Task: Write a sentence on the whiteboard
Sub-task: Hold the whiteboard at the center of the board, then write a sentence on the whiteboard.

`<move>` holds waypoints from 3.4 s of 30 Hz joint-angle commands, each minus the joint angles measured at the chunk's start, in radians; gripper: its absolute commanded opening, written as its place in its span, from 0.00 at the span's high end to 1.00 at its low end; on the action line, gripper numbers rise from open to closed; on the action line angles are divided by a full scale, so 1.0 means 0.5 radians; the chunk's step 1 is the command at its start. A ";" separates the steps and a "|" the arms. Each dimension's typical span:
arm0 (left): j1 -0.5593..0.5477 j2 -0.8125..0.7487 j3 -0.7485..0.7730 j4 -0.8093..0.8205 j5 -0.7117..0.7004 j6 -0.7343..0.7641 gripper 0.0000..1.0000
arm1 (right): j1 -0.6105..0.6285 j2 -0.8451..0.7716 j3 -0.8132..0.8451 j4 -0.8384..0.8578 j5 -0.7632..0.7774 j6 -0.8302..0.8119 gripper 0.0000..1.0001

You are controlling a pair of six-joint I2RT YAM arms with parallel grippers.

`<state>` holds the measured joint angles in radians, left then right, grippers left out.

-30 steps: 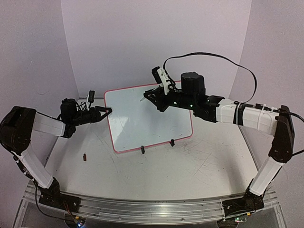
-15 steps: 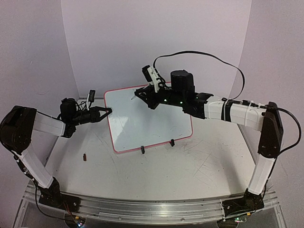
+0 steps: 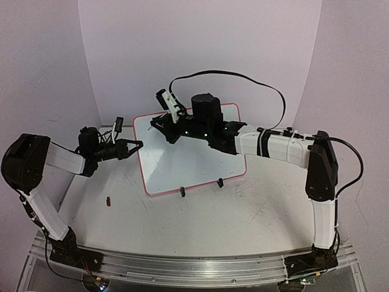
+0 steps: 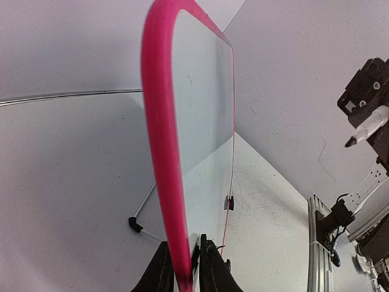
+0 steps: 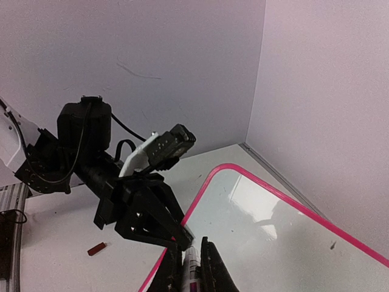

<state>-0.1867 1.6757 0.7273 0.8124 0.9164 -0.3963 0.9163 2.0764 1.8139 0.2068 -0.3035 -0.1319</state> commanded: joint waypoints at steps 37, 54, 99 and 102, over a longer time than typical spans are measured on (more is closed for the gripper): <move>0.010 0.029 -0.026 0.079 -0.036 0.480 1.00 | 0.148 0.479 0.680 -0.059 0.445 -0.341 1.00; 0.011 0.016 -0.031 0.079 -0.046 0.486 1.00 | 0.149 0.578 0.802 -0.086 0.530 -0.366 1.00; 0.011 0.000 -0.035 0.079 -0.046 0.487 1.00 | 0.154 0.350 0.331 -0.058 0.652 -0.242 1.00; 0.010 0.001 -0.037 0.079 -0.046 0.486 1.00 | 0.154 0.367 0.363 -0.014 0.726 -0.253 1.00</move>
<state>-0.1802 1.6936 0.7177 0.8212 0.9578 -0.2615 1.0065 2.3016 1.9888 0.1716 -0.0276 -0.2633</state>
